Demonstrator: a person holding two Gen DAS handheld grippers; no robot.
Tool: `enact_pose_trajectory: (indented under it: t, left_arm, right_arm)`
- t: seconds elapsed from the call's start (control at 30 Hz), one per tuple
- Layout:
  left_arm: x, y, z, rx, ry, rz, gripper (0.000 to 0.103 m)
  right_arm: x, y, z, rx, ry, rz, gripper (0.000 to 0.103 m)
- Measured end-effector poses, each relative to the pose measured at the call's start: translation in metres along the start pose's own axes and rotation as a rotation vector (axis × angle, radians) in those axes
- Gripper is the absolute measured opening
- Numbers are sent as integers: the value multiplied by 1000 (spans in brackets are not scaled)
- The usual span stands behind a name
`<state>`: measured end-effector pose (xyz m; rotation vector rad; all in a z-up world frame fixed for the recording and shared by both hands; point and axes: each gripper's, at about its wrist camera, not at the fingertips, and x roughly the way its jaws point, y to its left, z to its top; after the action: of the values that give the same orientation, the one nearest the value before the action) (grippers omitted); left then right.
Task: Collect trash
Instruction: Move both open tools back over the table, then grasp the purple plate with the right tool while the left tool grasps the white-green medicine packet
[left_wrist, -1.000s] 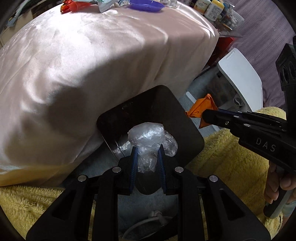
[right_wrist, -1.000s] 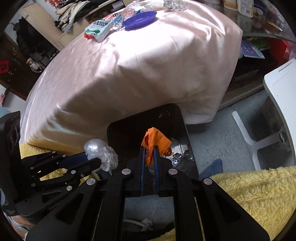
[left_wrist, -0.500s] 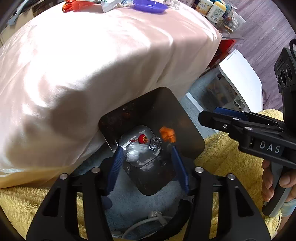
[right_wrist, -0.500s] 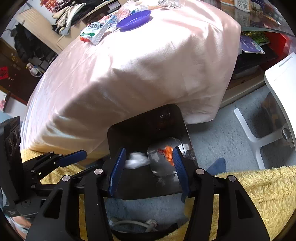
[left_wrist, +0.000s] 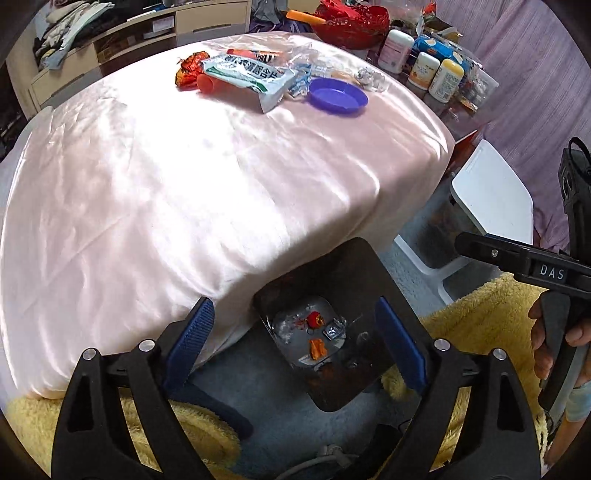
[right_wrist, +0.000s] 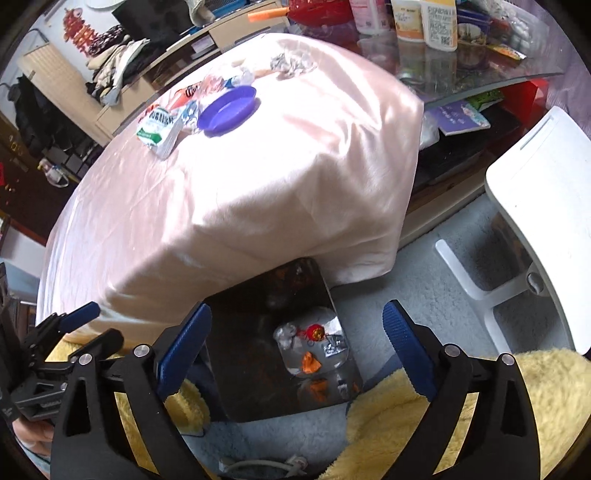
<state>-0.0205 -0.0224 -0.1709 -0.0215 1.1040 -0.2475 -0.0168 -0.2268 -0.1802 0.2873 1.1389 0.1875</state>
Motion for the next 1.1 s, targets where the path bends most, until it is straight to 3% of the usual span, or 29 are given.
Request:
enact_pose_trajectory:
  t: [0.5, 0.73, 1.1]
  left_arm:
    - [-12, 63, 61, -74, -62, 110, 88]
    - [-5, 82, 101, -105, -90, 118, 89]
    - [20, 78, 152, -76, -98, 83, 89]
  right_arm:
    - [7, 31, 71, -110, -99, -18, 95]
    - [43, 53, 102, -177, -108, -41, 92]
    - [83, 77, 136, -263, -117, -87, 92]
